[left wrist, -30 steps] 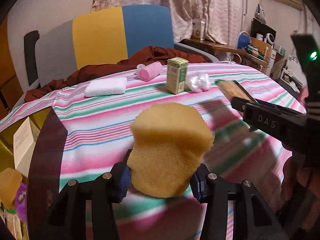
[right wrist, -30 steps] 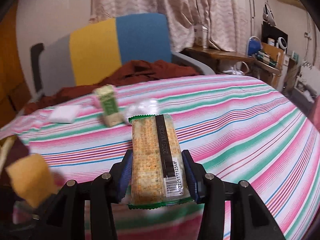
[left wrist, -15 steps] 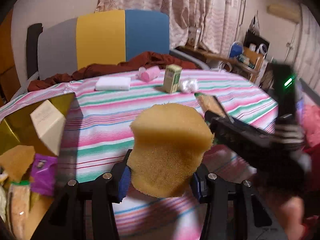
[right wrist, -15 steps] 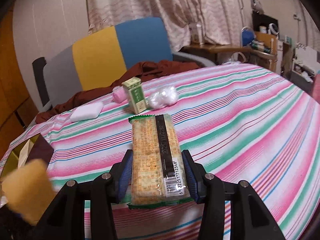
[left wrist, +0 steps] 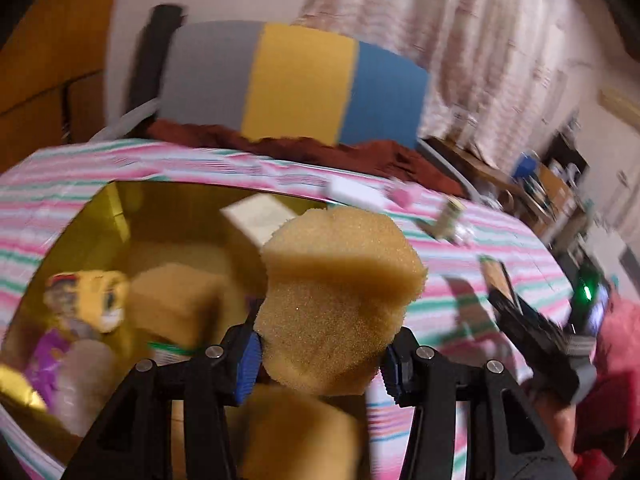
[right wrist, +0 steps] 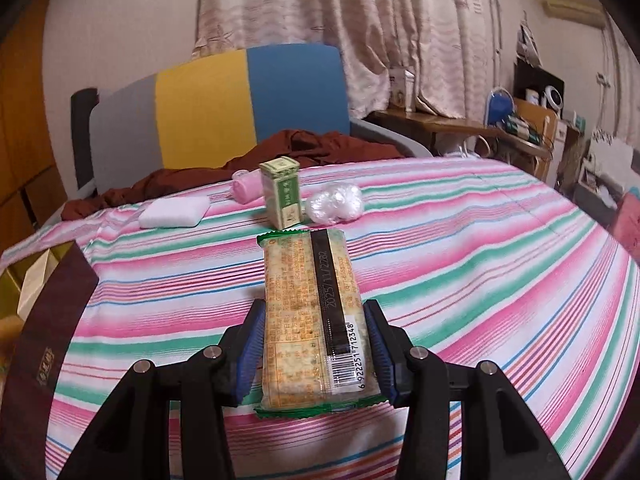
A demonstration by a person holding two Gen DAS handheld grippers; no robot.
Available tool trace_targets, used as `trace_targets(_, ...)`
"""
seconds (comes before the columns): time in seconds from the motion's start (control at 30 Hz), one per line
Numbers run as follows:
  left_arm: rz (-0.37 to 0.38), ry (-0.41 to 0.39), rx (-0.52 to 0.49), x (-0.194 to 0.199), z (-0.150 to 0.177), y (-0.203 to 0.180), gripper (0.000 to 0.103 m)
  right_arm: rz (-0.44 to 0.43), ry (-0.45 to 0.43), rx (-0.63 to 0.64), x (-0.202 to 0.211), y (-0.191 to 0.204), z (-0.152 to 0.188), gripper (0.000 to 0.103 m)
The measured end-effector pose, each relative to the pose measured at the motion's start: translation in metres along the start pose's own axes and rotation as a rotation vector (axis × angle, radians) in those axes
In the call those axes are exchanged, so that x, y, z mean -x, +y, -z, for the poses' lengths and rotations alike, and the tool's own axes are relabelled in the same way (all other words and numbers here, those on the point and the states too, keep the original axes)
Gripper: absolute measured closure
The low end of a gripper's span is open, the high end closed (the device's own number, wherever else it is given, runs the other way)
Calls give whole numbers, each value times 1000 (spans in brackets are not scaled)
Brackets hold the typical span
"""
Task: Organize objects
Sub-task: 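Carry the sponge into the gold tray and open the left tool, then lower the cracker packet into the gold tray and open the right tool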
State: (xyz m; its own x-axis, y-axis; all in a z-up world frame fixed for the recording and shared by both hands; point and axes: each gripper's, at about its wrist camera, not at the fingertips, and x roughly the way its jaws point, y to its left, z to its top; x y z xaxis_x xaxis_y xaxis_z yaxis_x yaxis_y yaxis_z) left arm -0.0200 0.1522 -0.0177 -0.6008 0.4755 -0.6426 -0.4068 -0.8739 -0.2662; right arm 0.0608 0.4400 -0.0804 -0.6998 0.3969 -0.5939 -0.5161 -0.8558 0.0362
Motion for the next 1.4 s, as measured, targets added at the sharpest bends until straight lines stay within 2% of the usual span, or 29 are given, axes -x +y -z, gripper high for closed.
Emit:
trace_targets(0.17,-76,10,89,-3,-15,50,52,9,-5,71,2,14,2,55)
trace_targets(0.37,-156,46,173,-24,-35,98,52,20,-5,137,1,27,4,55)
trace_targets(0.57,-196,77,189,-48,-51,119,52,26,11,148,-3,28,5,55)
trace_targets(0.63,-176,105,231,-54,-54,128,51,28,11,149,-3,29,5,55)
trace_targets(0.67,-173,109,247,-56,-56,132,49,29,11,150,-3,29,5,55)
trace_targets(0.73,-189,110,242,-57,-59,133,39,31,14,157,-4,30,5,55)
trace_targets(0.77,-193,107,239,-56,-60,134,26,30,16,161,-4,31,5,55)
trace_targets(0.8,-200,94,239,-52,-59,134,18,30,17,167,-4,32,5,55)
trace_targets(0.93,-216,47,248,-35,-58,133,16,29,18,185,-5,36,6,55)
trace_targets(1.1,-208,-19,296,-2,-39,130,4,30,17,189,-5,36,7,55)
trace_targets(1.4,-184,-56,213,39,6,110,1,-10,18,212,3,43,5,55)
